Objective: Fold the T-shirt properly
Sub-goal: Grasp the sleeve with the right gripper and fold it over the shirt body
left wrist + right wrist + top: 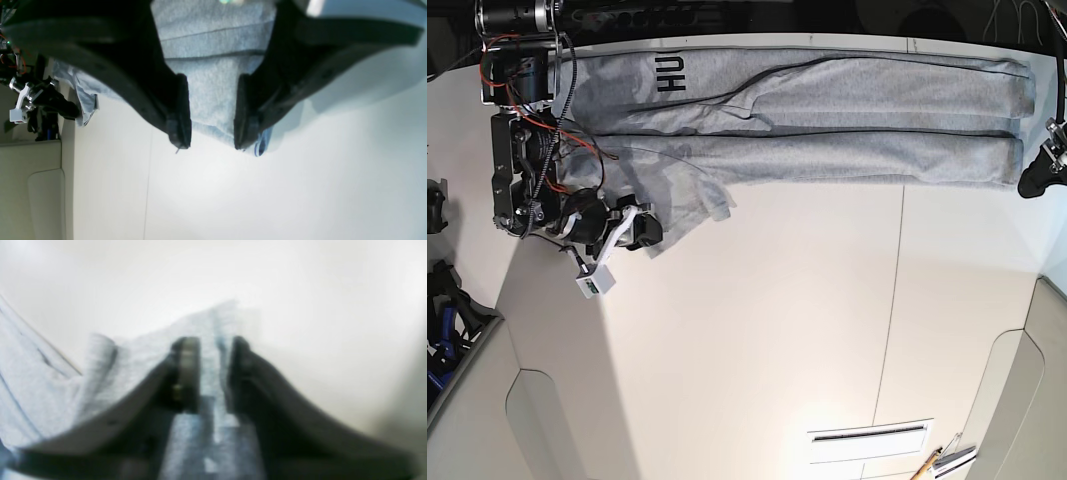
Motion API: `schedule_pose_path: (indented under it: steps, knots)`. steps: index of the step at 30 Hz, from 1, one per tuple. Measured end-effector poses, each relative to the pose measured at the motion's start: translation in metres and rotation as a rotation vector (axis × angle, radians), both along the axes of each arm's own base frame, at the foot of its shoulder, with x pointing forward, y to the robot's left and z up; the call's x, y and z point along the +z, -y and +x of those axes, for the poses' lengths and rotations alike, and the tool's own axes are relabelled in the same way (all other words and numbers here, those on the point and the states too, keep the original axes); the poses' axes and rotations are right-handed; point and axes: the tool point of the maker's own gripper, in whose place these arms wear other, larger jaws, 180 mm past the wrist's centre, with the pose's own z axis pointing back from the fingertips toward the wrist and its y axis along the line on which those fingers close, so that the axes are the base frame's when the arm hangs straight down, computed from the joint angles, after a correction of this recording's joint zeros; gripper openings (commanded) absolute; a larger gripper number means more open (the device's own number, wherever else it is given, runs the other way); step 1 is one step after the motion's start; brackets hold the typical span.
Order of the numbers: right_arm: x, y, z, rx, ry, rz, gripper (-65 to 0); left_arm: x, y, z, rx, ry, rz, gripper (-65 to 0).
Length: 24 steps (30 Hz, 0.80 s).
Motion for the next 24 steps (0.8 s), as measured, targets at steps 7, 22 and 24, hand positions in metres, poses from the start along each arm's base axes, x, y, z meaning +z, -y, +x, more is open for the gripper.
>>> schedule_pose_path:
  steps: [7,22,24]
  knots:
    - [0.001,-0.004,-0.002,0.005,-0.014,0.017,-65.0,0.001,-0.002,0.002,0.009,0.011,0.003,-39.9]
    - [0.096,-0.035,-0.053,0.167,0.261,-0.060,-65.0,0.001,-0.002,0.002,0.010,0.012,0.005,-39.9]
    - [0.095,-0.043,-0.068,0.174,0.253,-0.041,-65.0,0.001,-0.002,0.002,0.010,0.012,0.005,-39.9]
